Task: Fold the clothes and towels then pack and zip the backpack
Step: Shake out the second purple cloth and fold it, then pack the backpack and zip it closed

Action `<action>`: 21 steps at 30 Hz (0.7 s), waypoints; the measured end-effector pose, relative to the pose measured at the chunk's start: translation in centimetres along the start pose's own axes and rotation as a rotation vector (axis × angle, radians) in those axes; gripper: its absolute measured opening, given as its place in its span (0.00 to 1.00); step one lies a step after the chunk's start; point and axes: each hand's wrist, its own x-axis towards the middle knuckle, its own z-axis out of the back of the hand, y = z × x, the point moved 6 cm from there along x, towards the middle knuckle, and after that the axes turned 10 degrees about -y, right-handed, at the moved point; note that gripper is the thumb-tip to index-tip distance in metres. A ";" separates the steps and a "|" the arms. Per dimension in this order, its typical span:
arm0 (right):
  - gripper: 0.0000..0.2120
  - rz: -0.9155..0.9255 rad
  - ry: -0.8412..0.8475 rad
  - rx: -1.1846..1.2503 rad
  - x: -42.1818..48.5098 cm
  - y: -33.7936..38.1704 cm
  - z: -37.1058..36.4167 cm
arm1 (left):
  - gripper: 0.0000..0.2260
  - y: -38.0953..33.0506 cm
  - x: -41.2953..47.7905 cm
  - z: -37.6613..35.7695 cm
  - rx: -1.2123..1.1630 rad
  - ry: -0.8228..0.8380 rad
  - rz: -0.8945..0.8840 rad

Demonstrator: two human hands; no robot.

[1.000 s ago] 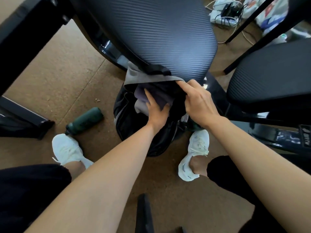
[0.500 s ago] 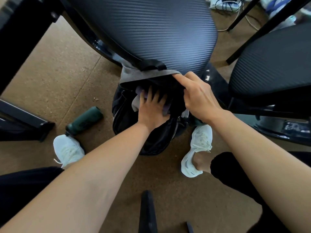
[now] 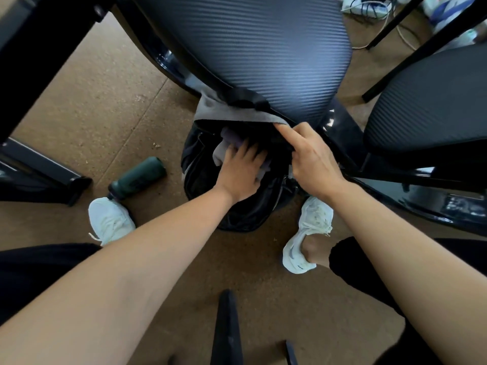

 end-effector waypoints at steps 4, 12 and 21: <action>0.32 0.065 0.039 0.002 -2.4 1.1 -2.0 | 0.27 0.4 -4.8 1.4 -0.111 -0.110 0.023; 0.23 0.097 0.090 0.014 -8.0 1.3 -3.5 | 0.16 0.7 -9.6 3.0 -0.358 -0.041 0.224; 0.17 -0.712 0.090 0.050 -12.4 -10.3 -4.9 | 0.13 -0.8 -16.7 0.2 -0.861 0.012 1.129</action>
